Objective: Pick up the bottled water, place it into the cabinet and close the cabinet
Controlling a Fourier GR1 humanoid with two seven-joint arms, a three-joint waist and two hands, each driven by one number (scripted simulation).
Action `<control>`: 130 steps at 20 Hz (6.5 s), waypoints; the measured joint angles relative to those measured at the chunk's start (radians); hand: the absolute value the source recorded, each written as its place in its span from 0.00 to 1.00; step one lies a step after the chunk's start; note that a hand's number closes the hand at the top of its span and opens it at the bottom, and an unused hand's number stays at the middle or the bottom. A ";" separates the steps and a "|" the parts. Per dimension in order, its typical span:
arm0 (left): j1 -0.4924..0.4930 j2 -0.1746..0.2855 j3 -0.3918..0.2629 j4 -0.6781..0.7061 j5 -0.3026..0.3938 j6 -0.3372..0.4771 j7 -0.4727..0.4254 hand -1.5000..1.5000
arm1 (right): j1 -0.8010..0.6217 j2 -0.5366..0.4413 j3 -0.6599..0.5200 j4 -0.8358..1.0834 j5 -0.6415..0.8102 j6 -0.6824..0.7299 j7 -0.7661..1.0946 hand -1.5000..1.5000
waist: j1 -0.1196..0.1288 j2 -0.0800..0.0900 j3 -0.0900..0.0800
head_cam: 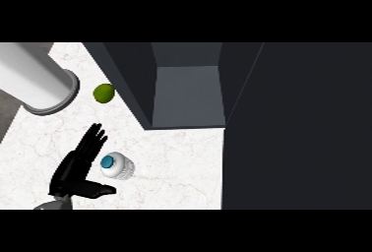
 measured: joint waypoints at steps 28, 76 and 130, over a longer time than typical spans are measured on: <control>-0.263 -0.047 -0.034 0.655 -0.261 0.236 -0.730 1.00 | 0.108 -0.081 0.030 0.002 0.028 -0.028 -0.141 0.00 | 0.003 -0.003 0.004; -0.829 -0.149 -0.487 0.543 0.342 0.934 -0.113 1.00 | 0.153 -0.155 -0.155 0.015 -0.021 0.022 -0.256 0.00 | -0.028 0.013 0.002; -0.395 -0.115 -0.844 -0.040 0.604 0.744 -0.336 0.00 | 0.210 -0.114 -0.026 0.001 0.003 0.036 -0.260 0.00 | 0.048 -0.014 0.001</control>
